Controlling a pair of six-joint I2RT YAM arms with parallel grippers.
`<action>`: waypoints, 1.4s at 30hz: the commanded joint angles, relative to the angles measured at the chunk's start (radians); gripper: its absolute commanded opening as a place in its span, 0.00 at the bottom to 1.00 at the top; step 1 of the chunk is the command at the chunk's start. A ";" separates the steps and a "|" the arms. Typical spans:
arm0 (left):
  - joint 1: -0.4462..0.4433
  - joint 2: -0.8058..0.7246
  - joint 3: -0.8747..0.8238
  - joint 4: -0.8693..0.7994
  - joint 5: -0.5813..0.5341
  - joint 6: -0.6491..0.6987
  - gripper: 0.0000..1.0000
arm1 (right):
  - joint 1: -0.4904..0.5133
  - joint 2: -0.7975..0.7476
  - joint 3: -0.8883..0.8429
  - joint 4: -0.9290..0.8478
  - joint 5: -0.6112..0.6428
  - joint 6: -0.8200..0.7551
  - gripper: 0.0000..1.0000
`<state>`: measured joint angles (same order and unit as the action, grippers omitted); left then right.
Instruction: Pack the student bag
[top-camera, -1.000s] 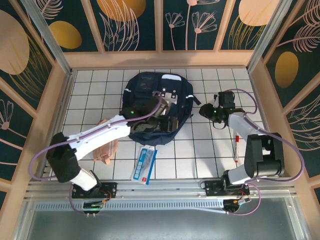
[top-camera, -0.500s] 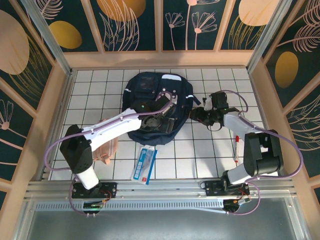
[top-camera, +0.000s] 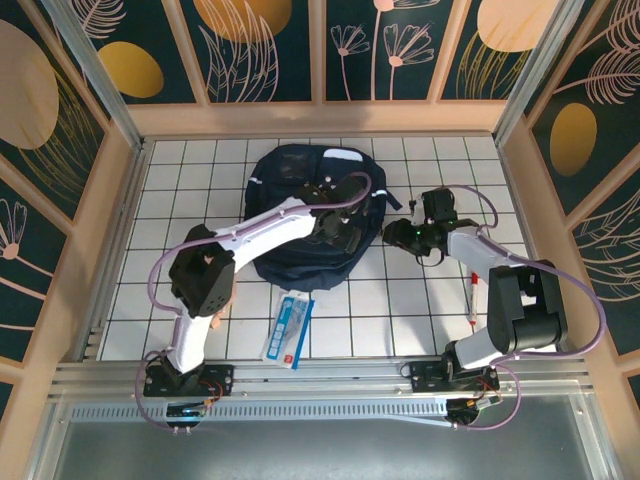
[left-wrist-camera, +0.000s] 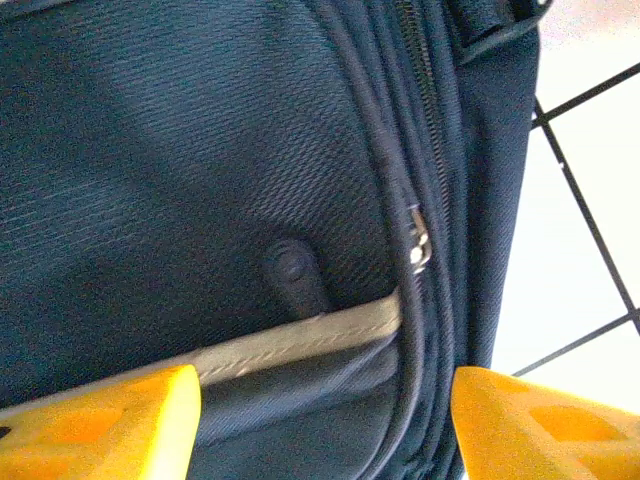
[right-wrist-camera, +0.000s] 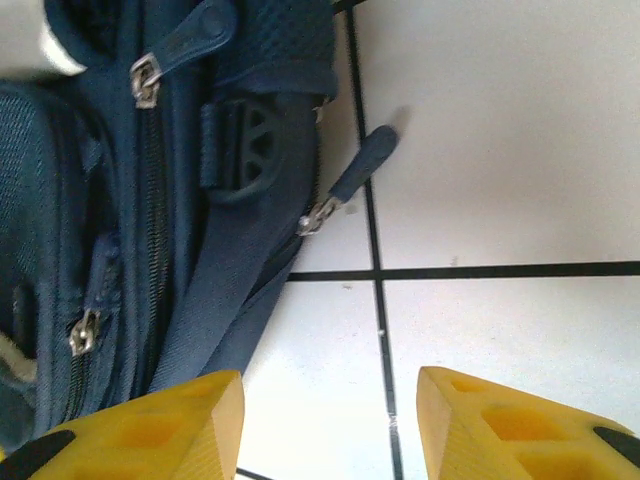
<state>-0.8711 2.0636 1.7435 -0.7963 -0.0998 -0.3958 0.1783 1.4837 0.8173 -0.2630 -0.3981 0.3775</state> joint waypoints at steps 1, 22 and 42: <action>-0.018 0.038 0.033 0.014 -0.037 -0.004 0.68 | -0.013 -0.007 0.005 0.043 0.024 0.038 0.49; -0.018 -0.096 -0.056 0.009 -0.292 0.039 0.00 | -0.010 0.053 0.184 0.210 0.038 -0.242 0.51; -0.018 -0.280 -0.077 0.108 -0.351 0.228 0.00 | 0.006 0.296 0.385 -0.189 -0.502 -1.553 0.45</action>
<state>-0.8864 1.8671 1.6745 -0.7933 -0.4503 -0.2367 0.1890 1.7630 1.1667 -0.3481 -0.8040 -1.0107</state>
